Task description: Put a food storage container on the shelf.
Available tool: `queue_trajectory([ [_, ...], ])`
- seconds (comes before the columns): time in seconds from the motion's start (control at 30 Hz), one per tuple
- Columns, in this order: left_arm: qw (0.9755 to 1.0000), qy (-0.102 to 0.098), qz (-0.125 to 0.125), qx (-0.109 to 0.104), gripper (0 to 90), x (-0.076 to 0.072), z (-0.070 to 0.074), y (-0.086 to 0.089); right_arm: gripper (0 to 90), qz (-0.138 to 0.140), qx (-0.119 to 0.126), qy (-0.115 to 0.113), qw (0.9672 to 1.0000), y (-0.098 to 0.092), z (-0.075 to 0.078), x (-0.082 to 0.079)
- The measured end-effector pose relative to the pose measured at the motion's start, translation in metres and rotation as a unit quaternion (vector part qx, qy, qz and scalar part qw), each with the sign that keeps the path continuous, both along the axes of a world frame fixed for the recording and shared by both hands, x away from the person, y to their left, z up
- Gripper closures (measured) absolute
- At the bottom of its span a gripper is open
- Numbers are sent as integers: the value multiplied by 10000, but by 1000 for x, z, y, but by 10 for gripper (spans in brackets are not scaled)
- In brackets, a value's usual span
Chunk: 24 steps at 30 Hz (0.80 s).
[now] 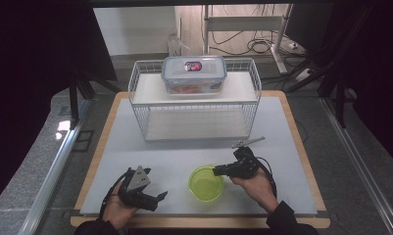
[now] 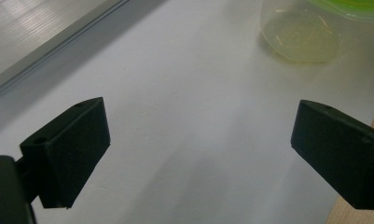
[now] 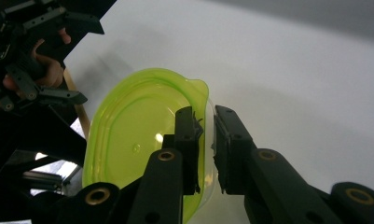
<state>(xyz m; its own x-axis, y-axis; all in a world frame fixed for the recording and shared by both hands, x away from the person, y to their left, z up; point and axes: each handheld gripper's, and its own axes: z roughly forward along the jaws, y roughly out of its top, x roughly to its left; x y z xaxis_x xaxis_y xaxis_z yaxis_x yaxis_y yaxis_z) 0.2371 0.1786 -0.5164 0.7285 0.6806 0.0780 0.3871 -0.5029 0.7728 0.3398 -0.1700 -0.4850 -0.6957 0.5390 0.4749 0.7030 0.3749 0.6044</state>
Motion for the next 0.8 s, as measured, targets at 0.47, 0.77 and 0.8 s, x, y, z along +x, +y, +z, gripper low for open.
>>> queue_trajectory([
  [0.47,10000,1,-11,10,45,0,0,0,680,-223,-38,12,9997,-2,-2,5],
  [0.77,10000,10,-16,13,45,0,0,-1,676,-253,59,275,9993,-2,-6,6],
  [0.8,10000,9,-13,12,45,0,-1,-1,706,-282,98,339,9990,-4,-6,7],
])
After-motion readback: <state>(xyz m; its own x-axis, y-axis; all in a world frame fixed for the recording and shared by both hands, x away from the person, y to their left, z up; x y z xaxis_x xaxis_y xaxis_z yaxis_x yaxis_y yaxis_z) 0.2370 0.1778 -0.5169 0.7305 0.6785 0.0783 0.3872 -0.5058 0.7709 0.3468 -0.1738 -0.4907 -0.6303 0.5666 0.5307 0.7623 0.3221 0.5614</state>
